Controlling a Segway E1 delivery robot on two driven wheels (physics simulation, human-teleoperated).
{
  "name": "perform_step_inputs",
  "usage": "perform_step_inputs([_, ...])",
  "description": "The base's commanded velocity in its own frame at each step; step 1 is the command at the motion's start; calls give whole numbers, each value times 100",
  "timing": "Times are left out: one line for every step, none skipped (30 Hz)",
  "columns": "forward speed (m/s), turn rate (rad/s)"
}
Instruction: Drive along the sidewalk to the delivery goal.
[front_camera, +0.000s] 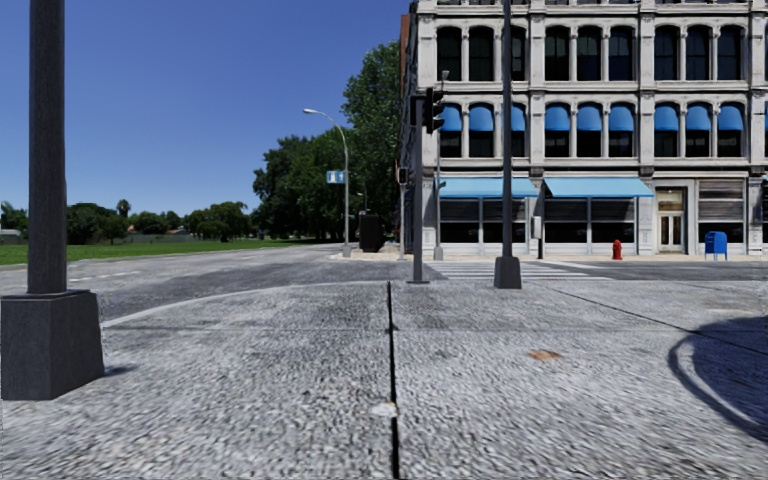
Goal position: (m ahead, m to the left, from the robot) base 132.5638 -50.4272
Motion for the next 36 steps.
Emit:
perform_step_inputs([200, -47])
perform_step_inputs([200, -47])
perform_step_inputs([200, -47])
perform_step_inputs([200, -47])
perform_step_inputs([200, -47])
perform_step_inputs([200, -47])
perform_step_inputs([200, -47])
perform_step_inputs([200, -47])
perform_step_inputs([200, -47])
perform_step_inputs([200, -47])
perform_step_inputs([200, -47])
perform_step_inputs([200, -47])
perform_step_inputs([200, -47])
perform_step_inputs([200, -47])
perform_step_inputs([200, -47])
perform_step_inputs([200, -47])
perform_step_inputs([200, -47])
perform_step_inputs([200, -47])
perform_step_inputs([200, -47])
perform_step_inputs([200, -47])
perform_step_inputs([200, -47])
perform_step_inputs([200, -47])
perform_step_inputs([200, -47])
perform_step_inputs([200, -47])
perform_step_inputs([200, -47])
perform_step_inputs([200, -47])
perform_step_inputs([200, -47])
perform_step_inputs([200, -47])
perform_step_inputs([200, -47])
perform_step_inputs([200, -47])
perform_step_inputs([200, -47])
perform_step_inputs([200, -47])
perform_step_inputs([200, -47])
perform_step_inputs([200, -48])
perform_step_inputs([200, -49])
perform_step_inputs([200, -53])
